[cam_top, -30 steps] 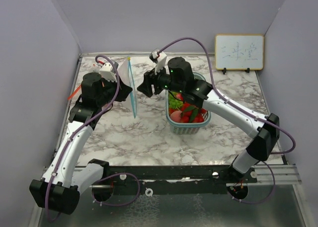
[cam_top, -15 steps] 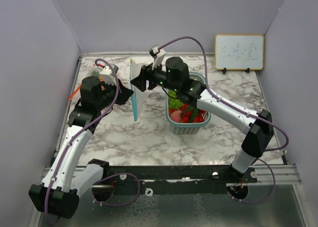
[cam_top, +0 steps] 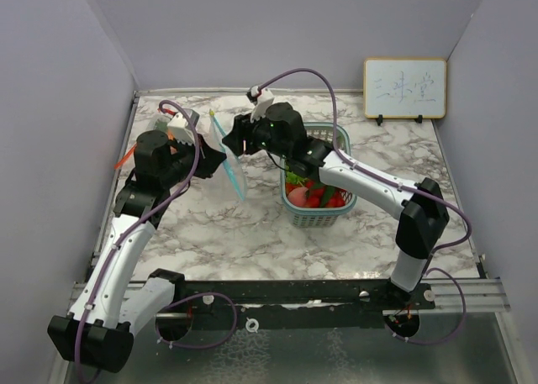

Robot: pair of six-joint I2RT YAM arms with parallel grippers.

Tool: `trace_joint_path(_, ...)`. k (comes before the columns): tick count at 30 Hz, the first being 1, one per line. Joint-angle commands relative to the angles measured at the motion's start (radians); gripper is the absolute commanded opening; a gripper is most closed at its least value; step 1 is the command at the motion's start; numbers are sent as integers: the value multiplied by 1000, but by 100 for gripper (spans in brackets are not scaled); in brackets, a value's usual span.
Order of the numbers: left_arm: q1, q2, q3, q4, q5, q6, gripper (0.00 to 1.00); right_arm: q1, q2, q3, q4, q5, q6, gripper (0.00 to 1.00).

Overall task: Place the food in the zip-top bag and seal the zipper
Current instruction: Open the zipper of the food storage bag.

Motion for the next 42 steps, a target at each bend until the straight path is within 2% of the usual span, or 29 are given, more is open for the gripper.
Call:
trace_joint_path(1,-5,-34,0,18,-1,15,0,4,-24,-12,-21,147,-10,49)
trace_joint_path(3,-5,-34,-2,16,-9,18,0,4,-32,-33,-4,123,-15,44)
trace_joint_path(5,-5,-31,-2,15,-10,17,0,4,-33,-38,1,94,-18,34)
trace_joint_path(9,-5,-37,1,4,-27,27,0,4,-30,-46,-11,81,-25,3)
trace_joint_path(11,-5,-40,11,-33,-75,50,0,4,-40,-60,-24,125,-28,2)
trace_joint_path(13,-5,-42,28,-97,-184,82,0,4,-66,-87,-45,228,-44,1)
trace_joint_path(18,-5,-27,78,-272,-646,141,0,3,-175,-201,-77,545,-97,1)
trace_joint_path(21,-5,-26,85,-287,-794,160,0,2,-216,-238,-94,600,-111,1)
trace_joint_path(24,-5,-41,75,-224,-697,165,0,3,-250,-270,-58,451,-108,1)
trace_joint_path(27,-4,-60,26,-107,-482,119,0,3,-271,-293,19,213,-68,1)
trace_joint_path(28,-3,-68,-6,-53,-378,98,3,3,-270,-294,38,151,-47,1)
trace_joint_path(31,-4,-89,-93,117,-153,35,28,3,-262,-293,74,60,6,1)
trace_joint_path(36,-5,-161,-216,320,-48,-66,61,3,-247,-288,89,59,42,1)
trace_joint_path(38,-5,-190,-249,357,-44,-83,69,3,-246,-291,97,52,51,1)
trace_joint_path(42,-5,-205,-279,385,-29,-111,78,3,-242,-295,103,44,62,1)
